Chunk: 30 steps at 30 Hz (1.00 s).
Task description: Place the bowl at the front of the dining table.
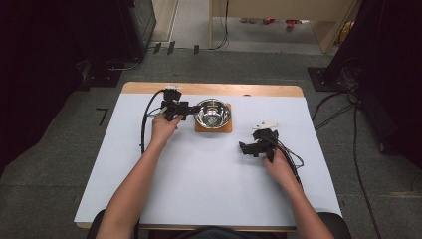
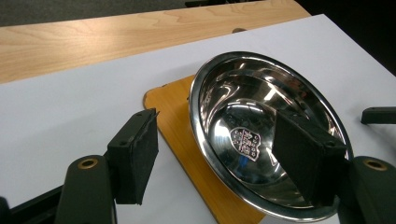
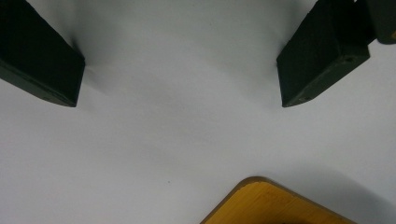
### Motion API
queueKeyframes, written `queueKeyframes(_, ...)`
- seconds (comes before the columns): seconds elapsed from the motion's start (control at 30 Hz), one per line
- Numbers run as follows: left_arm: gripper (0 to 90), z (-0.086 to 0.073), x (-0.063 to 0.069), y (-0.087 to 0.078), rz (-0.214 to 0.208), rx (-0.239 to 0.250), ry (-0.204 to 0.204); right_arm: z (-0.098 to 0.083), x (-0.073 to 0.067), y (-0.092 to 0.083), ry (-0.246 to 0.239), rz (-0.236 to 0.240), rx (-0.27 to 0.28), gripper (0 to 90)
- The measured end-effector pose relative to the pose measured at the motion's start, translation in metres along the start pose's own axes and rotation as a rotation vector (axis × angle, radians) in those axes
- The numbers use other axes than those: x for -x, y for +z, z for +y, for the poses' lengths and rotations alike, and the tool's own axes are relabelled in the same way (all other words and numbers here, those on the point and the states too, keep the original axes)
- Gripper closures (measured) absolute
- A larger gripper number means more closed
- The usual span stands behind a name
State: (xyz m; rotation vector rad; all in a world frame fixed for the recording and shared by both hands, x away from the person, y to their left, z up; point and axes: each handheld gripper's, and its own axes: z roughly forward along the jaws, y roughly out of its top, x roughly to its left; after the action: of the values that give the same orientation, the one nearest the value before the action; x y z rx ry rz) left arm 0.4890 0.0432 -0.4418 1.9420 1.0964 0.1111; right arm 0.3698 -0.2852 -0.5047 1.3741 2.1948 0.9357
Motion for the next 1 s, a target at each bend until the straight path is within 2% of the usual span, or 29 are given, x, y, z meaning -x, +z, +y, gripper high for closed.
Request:
queueKeyframes(0.13, 32.4, -0.002, 0.002, -0.003, 0.007, -0.004, 0.023, 0.000, 0.000, 0.000, 0.000, 0.000, 0.000, 0.4)
queueKeyframes(0.33, 32.8, -0.006, 0.003, -0.009, -0.033, 0.012, 0.004, 0.000, 0.000, 0.000, 0.001, -0.001, 0.000, 0.4)
queueKeyframes(0.43, 32.8, -0.009, 0.005, -0.011, -0.041, 0.019, 0.009, 0.000, 0.000, 0.000, -0.002, 0.000, 0.002, 0.4)
queueKeyframes(0.6, 31.5, -0.012, 0.008, -0.016, -0.060, 0.034, -0.005, 0.000, 0.000, 0.000, 0.000, -0.001, 0.000, 0.4)
queueKeyframes(1.0, 29.3, -0.023, 0.019, -0.021, -0.069, 0.042, 0.010, 0.000, 0.000, 0.000, -0.001, -0.001, -0.001, 0.4)
